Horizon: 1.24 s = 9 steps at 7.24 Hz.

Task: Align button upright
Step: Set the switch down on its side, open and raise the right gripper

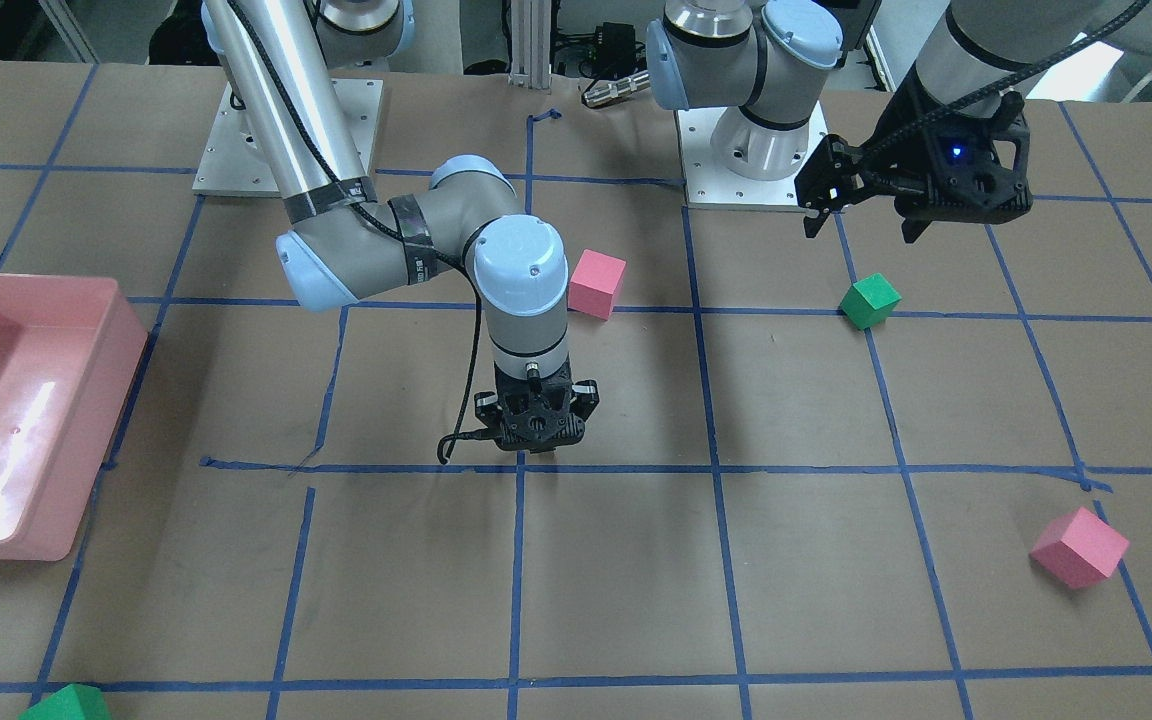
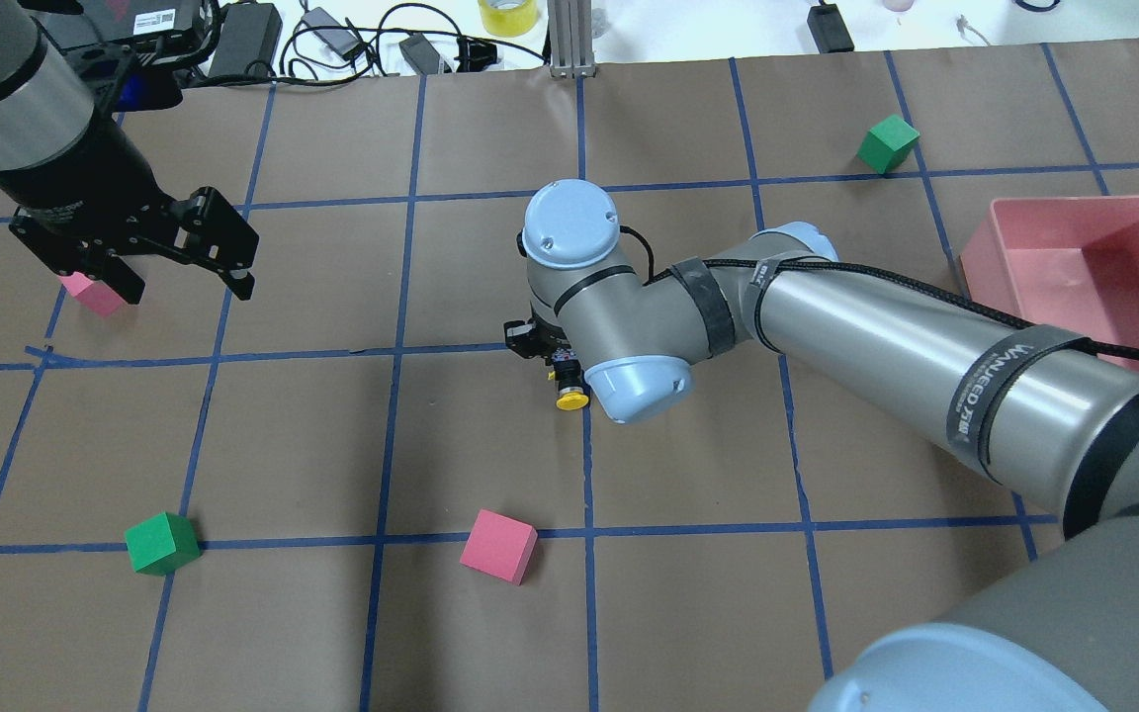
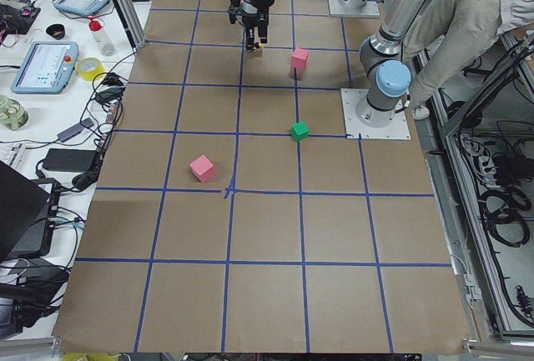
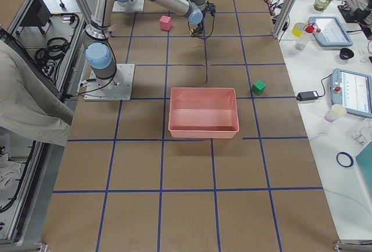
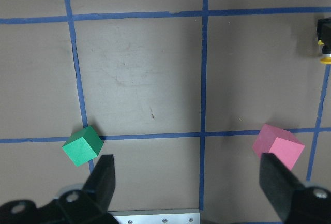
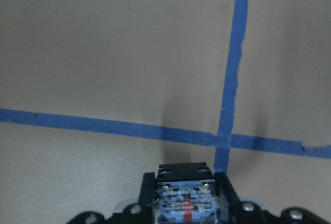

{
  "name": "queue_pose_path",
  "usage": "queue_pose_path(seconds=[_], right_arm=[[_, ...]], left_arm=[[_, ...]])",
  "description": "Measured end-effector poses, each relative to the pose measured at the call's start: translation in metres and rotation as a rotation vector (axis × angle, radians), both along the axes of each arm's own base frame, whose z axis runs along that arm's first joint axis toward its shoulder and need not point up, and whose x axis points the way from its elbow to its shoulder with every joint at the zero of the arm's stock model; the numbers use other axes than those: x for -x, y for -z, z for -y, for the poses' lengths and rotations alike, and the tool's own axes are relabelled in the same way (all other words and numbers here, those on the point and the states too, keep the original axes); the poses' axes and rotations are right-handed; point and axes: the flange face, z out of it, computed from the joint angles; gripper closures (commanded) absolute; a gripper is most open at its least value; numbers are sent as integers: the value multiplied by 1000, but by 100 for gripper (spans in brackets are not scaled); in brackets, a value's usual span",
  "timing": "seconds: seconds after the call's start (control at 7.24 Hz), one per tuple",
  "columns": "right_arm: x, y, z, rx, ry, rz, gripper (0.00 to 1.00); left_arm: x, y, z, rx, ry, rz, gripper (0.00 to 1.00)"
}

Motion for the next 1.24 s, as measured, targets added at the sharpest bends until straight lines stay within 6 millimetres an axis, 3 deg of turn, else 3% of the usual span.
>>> queue_pose_path(seconds=[0.14,0.28,0.83,0.97,1.11,1.24], right_arm=[[0,1,0,-2,20,1,71],[0,1,-1,-4,29,2,19],[1,-4,0,-2,34,4,0],[2,-18,5,20,36,14,0],[10,-44,11,43,40,22,0],[33,-82,15,46,38,19,0]], left_arm=[[0,0,0,0,0,0,0],[0,-1,0,1,-1,2,0],[-1,3,3,-5,-3,-3,0],[-2,5,4,-8,-3,-4,0],[-2,6,6,-7,-4,-4,0],[-2,8,9,-3,-8,-3,0]])
